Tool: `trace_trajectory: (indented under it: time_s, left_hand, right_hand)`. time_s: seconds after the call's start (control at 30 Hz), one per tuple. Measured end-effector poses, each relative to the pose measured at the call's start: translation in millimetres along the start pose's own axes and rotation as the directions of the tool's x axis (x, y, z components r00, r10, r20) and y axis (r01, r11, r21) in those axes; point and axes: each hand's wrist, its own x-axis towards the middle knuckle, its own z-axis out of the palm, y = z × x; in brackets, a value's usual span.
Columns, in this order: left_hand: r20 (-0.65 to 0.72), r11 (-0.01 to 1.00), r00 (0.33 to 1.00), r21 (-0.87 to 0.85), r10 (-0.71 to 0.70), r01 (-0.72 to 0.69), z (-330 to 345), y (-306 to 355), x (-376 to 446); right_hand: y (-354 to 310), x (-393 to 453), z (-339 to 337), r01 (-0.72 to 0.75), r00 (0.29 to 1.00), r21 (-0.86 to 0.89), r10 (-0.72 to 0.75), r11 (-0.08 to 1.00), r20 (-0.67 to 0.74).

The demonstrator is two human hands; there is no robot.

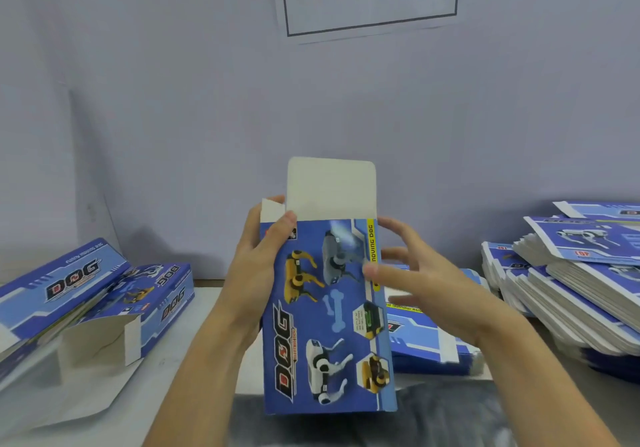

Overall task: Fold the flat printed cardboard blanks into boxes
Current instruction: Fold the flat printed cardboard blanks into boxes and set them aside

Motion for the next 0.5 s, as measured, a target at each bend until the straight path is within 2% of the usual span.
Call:
trace_trajectory:
  time_s: [0.1, 0.2, 0.4, 0.5]
  left_hand:
    - [0.071, 0.997, 0.997, 0.076, -0.006, 0.001, 11, -7, 0]
    - [0.103, 0.991, 0.993, 0.126, -0.058, 0.044, 17, -13, 1]
    - [0.069, 0.967, 0.995, 0.251, -0.069, 0.05, 19, -9, 1]
    - [0.101, 0.921, 0.991, 0.388, -0.088, 0.042, 18, 1, -1]
  right_hand:
    - [2, 7, 16, 0.065, 0.985, 0.145, -0.041, 0.987, -0.165]
    - [9, 11, 32, 0.13, 0.953, 0.172, -0.075, 0.976, -0.293]
    - [7, 13, 36, 0.193, 0.948, 0.294, -0.102, 0.936, -0.301]
    - [1, 9, 37, 0.148, 0.946, 0.269, -0.057, 0.952, -0.32]
